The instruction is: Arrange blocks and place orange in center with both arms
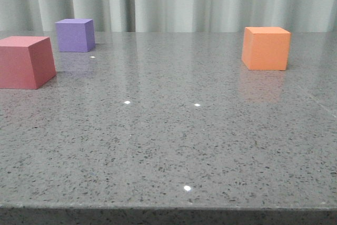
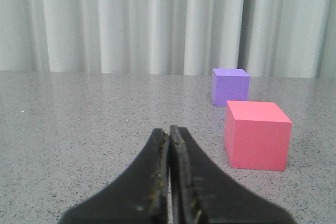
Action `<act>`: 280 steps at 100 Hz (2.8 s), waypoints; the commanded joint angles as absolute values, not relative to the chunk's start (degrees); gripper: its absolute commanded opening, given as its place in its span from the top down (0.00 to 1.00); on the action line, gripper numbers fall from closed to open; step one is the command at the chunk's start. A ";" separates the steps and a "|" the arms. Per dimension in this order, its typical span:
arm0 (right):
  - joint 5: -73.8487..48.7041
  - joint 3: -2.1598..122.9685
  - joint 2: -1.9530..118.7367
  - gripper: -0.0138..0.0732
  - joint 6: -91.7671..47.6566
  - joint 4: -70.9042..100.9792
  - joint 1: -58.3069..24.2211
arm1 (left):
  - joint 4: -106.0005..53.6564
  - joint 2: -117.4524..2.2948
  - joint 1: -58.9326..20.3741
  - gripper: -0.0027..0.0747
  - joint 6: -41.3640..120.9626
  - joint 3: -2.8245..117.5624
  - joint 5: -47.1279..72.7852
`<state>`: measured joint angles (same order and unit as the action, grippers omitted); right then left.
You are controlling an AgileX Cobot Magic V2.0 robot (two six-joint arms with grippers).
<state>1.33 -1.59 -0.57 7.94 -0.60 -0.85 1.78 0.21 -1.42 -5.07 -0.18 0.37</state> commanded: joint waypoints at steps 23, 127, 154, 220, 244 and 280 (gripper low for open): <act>8.17 -0.55 -1.74 0.97 7.27 -1.12 -0.53 | 1.63 2.32 -1.30 0.99 -5.26 -2.55 -4.35; -44.10 45.21 34.16 0.96 7.27 0.92 -0.53 | 1.63 2.32 -1.30 0.99 -5.26 -2.55 -4.35; -44.44 45.21 37.53 0.59 7.27 0.92 -0.53 | 1.63 2.32 -1.30 0.99 -5.26 -2.55 -4.35; -44.11 56.09 50.76 0.16 7.27 3.94 -6.44 | 1.63 2.32 -1.30 0.99 -5.26 -2.55 -4.35; -43.26 67.50 67.01 0.16 7.27 3.94 -10.28 | 1.63 2.32 -1.30 0.99 -5.26 -2.55 -4.35; -43.46 83.07 85.85 0.16 7.37 3.05 -12.13 | 1.63 2.32 -1.30 0.99 -5.26 -2.55 -4.35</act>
<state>-46.39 78.73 85.03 7.94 3.71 -11.97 1.78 0.21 -1.42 -5.07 -0.18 0.37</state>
